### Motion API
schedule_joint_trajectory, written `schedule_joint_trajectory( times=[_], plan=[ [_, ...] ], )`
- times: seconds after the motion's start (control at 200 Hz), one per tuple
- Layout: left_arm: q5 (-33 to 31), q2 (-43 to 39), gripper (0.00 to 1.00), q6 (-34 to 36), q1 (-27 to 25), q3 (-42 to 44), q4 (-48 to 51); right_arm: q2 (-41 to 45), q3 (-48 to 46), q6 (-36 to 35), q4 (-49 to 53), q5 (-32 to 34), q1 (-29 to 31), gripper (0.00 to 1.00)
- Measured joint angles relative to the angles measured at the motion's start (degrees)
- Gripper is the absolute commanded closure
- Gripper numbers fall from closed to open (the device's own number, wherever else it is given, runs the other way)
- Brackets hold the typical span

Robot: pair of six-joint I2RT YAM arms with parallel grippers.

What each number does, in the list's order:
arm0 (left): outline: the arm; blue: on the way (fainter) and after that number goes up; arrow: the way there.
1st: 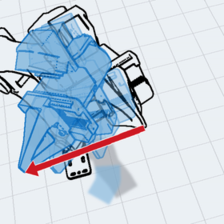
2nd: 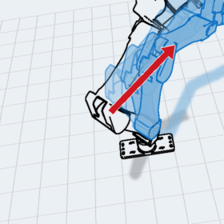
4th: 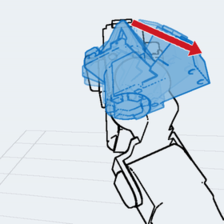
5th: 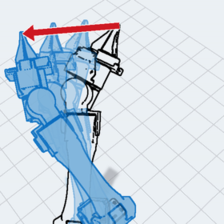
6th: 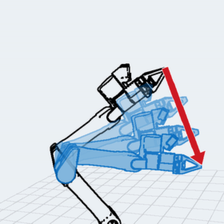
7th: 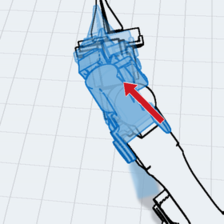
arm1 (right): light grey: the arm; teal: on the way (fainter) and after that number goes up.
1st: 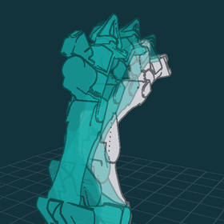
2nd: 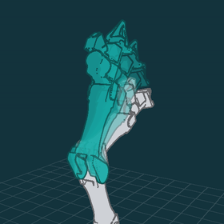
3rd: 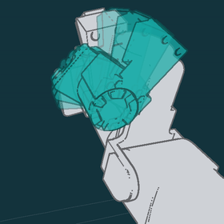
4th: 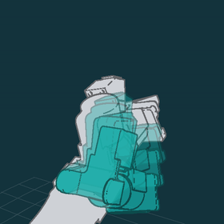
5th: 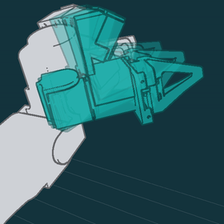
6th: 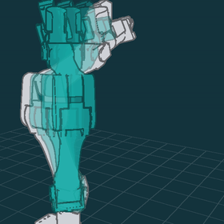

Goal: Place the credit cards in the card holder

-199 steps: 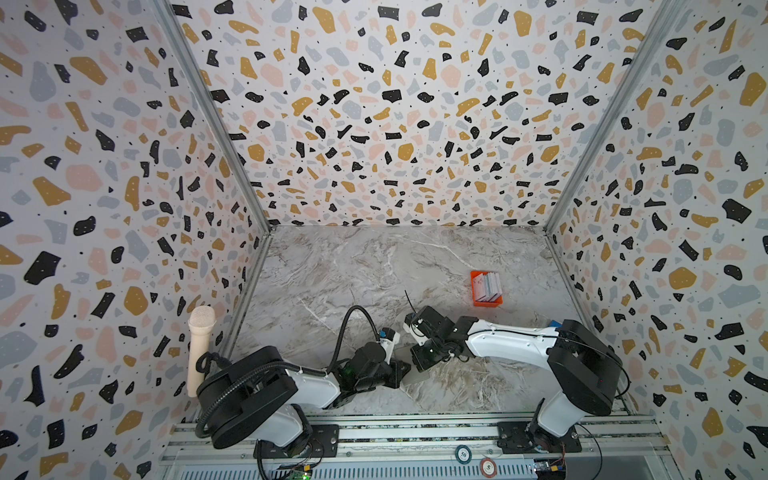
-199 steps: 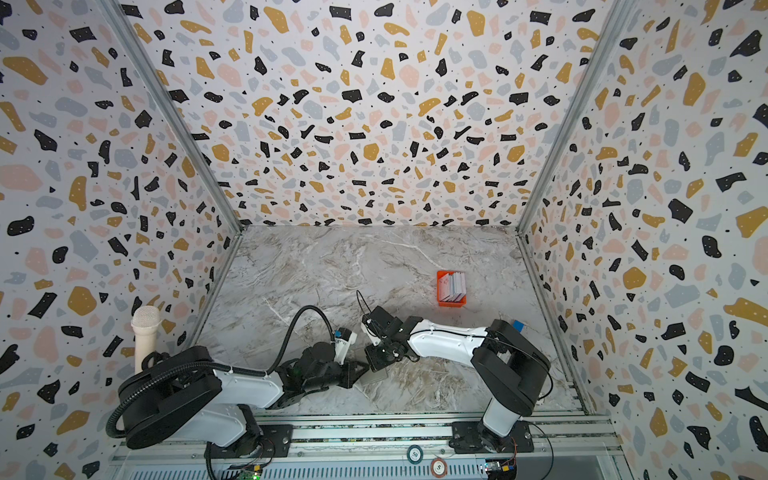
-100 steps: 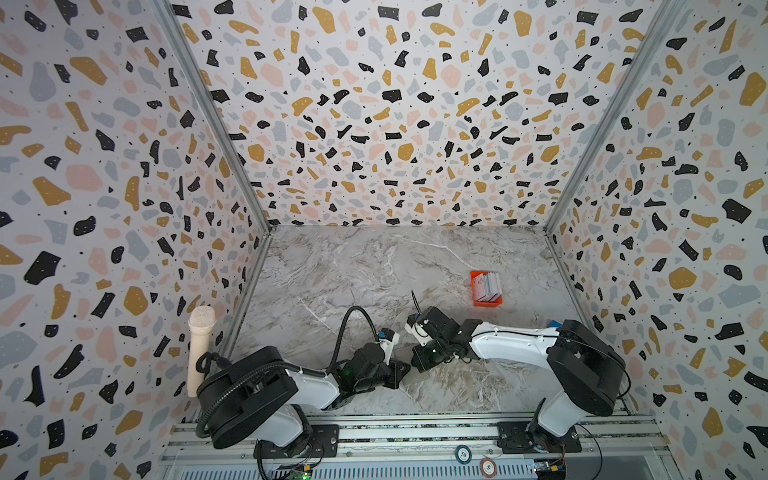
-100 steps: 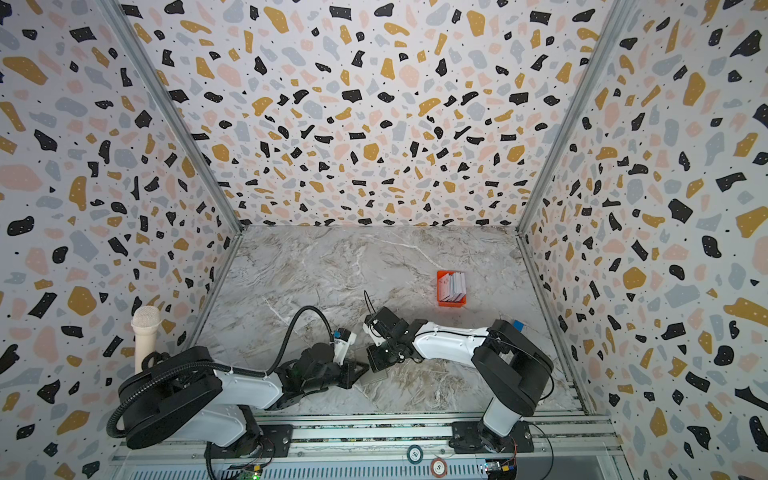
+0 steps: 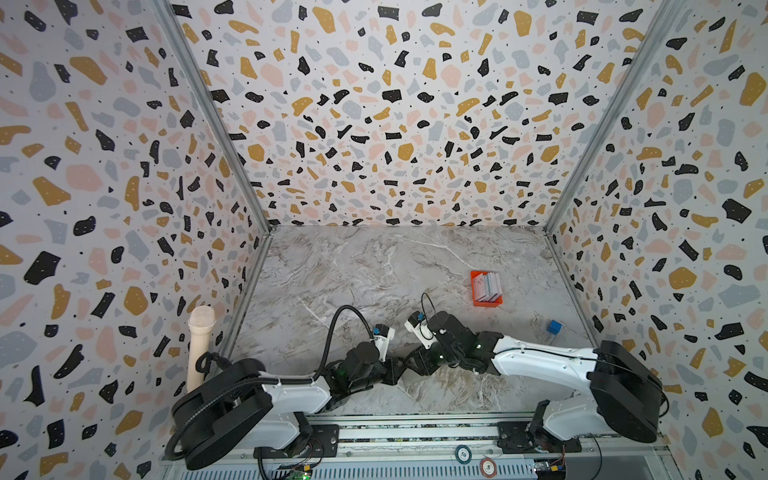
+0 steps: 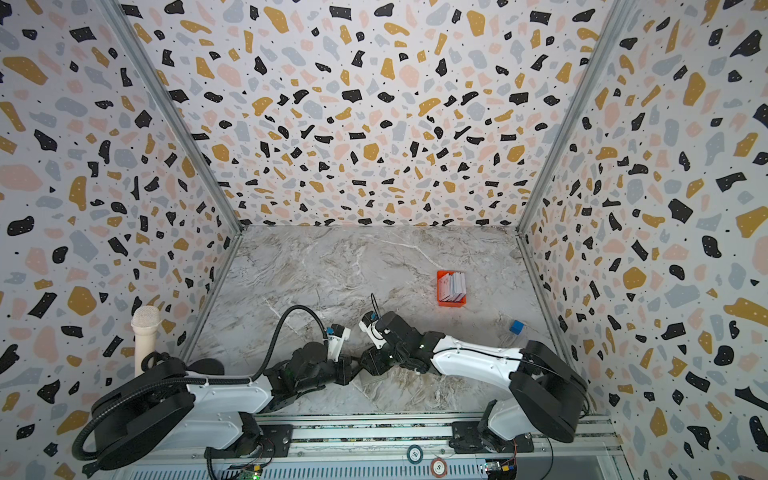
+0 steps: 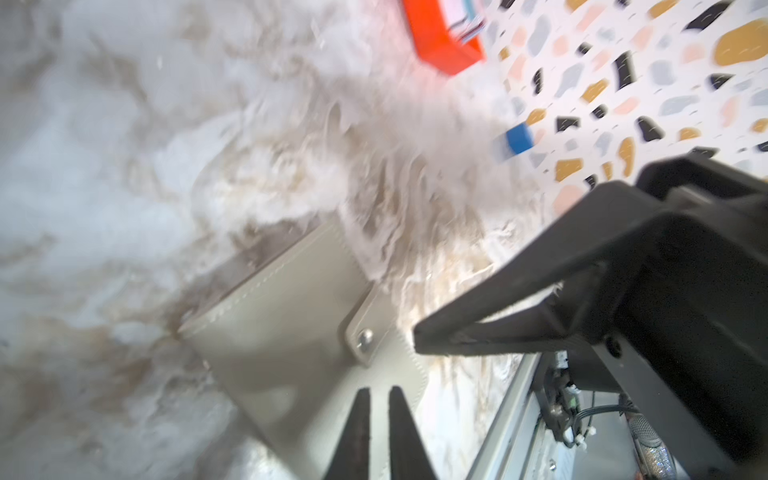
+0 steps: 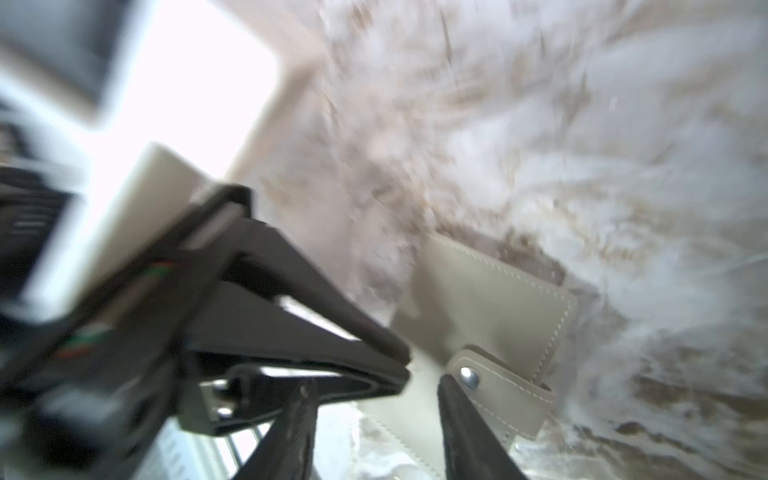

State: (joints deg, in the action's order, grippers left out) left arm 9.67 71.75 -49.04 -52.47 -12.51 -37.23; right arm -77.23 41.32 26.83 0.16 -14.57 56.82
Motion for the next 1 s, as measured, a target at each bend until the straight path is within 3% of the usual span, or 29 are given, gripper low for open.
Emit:
schedule_joint_trajectory(
  times=[0.21,0.215,0.225,0.23,0.25,0.36,0.42,0.696,1.001],
  plan=[
    [-3.8,-9.1,0.45,0.8,0.7,-1.8,5.6,14.6,-6.2,-0.7,-7.1,8.0,0.8,0.35],
    [-4.0,-9.3,0.38,0.9,0.7,-1.9,6.0,15.1,-6.4,-0.8,-7.3,8.5,0.9,0.34],
    [-4.3,-9.7,0.12,0.9,0.7,-2.2,6.4,15.5,-6.8,-0.9,-7.5,8.5,0.9,0.34],
    [-4.3,-9.9,0.06,0.9,0.7,-2.3,6.6,16.0,-7.0,-0.8,-7.6,8.9,0.9,0.33],
    [-5.0,-10.8,0.0,1.6,0.7,-2.7,7.6,17.2,-7.9,-0.8,-8.0,9.8,0.9,0.32],
    [-8.7,-15.6,0.0,3.6,0.7,-5.1,12.6,21.9,-12.1,-0.3,-9.2,15.3,1.0,0.2],
    [-11.6,-18.2,0.0,5.1,0.7,-6.5,15.4,23.8,-14.1,0.2,-9.3,18.1,1.0,0.0],
    [-29.5,-25.6,0.0,12.5,0.7,-14.4,27.4,32.2,-21.0,2.6,-9.9,26.9,1.3,0.01],
    [-58.5,-25.0,0.0,22.0,2.2,-16.5,30.0,40.9,-27.4,4.2,-13.7,34.5,1.3,0.01]
  ],
)
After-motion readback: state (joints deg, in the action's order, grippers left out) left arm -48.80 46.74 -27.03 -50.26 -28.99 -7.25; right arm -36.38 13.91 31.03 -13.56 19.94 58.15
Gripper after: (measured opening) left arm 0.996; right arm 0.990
